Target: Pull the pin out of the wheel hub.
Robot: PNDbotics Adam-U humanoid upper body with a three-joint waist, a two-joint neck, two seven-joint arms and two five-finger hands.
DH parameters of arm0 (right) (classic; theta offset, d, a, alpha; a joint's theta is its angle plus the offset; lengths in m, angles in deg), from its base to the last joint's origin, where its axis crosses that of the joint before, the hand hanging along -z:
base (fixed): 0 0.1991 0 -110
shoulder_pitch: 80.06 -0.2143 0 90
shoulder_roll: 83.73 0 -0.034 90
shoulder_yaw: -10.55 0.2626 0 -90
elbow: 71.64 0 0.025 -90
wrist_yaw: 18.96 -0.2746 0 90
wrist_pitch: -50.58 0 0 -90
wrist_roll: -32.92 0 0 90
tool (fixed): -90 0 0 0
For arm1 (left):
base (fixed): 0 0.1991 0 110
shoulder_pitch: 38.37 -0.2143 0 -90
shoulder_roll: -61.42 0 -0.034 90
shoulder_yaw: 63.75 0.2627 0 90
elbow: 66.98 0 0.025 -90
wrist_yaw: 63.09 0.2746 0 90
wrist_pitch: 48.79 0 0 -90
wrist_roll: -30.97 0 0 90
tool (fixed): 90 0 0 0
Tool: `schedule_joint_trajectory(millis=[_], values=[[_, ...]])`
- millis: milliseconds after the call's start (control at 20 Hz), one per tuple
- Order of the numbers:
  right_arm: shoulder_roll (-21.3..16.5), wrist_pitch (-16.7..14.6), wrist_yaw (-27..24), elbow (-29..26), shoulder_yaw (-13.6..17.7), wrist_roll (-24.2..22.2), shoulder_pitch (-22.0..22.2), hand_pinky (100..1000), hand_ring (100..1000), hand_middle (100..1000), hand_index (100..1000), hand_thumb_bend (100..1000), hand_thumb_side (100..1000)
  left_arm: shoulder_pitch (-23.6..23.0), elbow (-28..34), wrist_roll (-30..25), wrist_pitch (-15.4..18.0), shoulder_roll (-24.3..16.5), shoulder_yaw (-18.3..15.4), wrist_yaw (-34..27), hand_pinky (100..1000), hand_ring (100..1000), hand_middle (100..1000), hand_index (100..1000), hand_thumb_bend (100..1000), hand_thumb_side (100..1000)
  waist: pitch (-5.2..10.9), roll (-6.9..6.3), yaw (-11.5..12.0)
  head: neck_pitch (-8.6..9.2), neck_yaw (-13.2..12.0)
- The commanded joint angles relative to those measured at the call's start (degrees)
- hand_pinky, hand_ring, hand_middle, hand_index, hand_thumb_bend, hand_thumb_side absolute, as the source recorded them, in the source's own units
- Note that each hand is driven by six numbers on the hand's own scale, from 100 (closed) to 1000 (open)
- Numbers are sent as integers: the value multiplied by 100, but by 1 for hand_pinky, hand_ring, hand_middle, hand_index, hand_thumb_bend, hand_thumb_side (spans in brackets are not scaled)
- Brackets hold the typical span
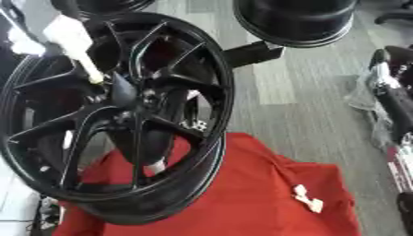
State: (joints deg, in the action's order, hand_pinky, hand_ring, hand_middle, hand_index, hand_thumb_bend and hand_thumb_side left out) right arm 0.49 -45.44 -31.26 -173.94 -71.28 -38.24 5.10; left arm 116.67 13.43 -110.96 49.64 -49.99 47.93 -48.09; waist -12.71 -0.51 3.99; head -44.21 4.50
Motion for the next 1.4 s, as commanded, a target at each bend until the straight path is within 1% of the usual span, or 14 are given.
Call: schedule_joint_trajectory(millis=[50,250,400,450,500,550,600,700,750,1050,1100,1250,1350,1400], values=[[-139,-24,17,-74,85,18,2,828,640,573,702,232,371,106,85,-4,-312,-341,-730,-254,717,666,508,199,100,100,120,8,23,9,45],[-157,-34,31,-90,118,44,40,828,640,574,702,235,370,-224,-177,7,-643,-859,-1323,-36,716,665,514,209,100,100,119,5,78,9,97],[-156,-40,38,-102,139,64,40,828,640,574,702,237,368,-800,-394,305,-765,-1344,-1733,310,728,678,543,299,100,100,102,6,93,9,114],[-153,-42,41,-104,149,73,43,828,640,574,702,239,368,-1028,-494,428,-802,-1456,-1865,293,750,708,602,431,100,100,91,13,100,9,143],[-150,-43,44,-108,157,80,44,828,640,574,702,239,368,-1246,-584,542,-825,-1553,-1980,203,759,723,621,476,100,100,82,18,99,9,156],[-146,-45,47,-112,163,87,40,828,640,574,702,240,367,-1471,-648,645,-836,-1645,-2072,79,773,747,658,552,198,100,71,25,101,9,160],[-140,-45,47,-115,167,90,31,828,640,574,702,240,367,-1696,-675,733,-835,-1728,-2146,-43,786,767,690,639,322,156,60,34,100,9,156],[-127,-44,49,-119,168,91,22,828,640,574,702,241,367,-2101,-711,845,-842,-1860,-2236,-210,810,804,737,744,427,295,39,55,99,9,150],[-122,-44,49,-122,168,91,18,828,640,574,702,240,367,-2257,-734,885,-858,-1908,-2265,-238,841,850,788,832,520,485,31,66,99,9,141],[-102,-46,39,-135,173,90,-1,828,640,575,702,239,368,-2850,-877,1237,-1002,-1992,-2456,-258,877,902,884,957,599,791,7,112,89,9,79],[-101,-47,39,-137,176,92,1,828,641,575,702,239,368,-2905,-888,1270,-1012,-2001,-2486,-293,876,901,883,956,595,816,5,115,89,9,79],[-90,-46,41,-139,184,102,12,828,640,575,702,239,369,-2999,-886,1611,-1086,-1971,-2660,-487,853,885,861,925,458,845,1,125,100,9,74],[-78,-45,47,-137,190,107,15,828,640,575,702,240,369,-3071,-793,2415,-1182,-1861,-2872,-862,824,865,827,875,274,861,1,129,110,9,69],[-72,-46,48,-138,193,111,16,828,640,575,702,241,368,-3120,-730,2958,-1245,-1754,-2985,-1173,816,860,820,869,242,868,-1,134,114,9,71]])
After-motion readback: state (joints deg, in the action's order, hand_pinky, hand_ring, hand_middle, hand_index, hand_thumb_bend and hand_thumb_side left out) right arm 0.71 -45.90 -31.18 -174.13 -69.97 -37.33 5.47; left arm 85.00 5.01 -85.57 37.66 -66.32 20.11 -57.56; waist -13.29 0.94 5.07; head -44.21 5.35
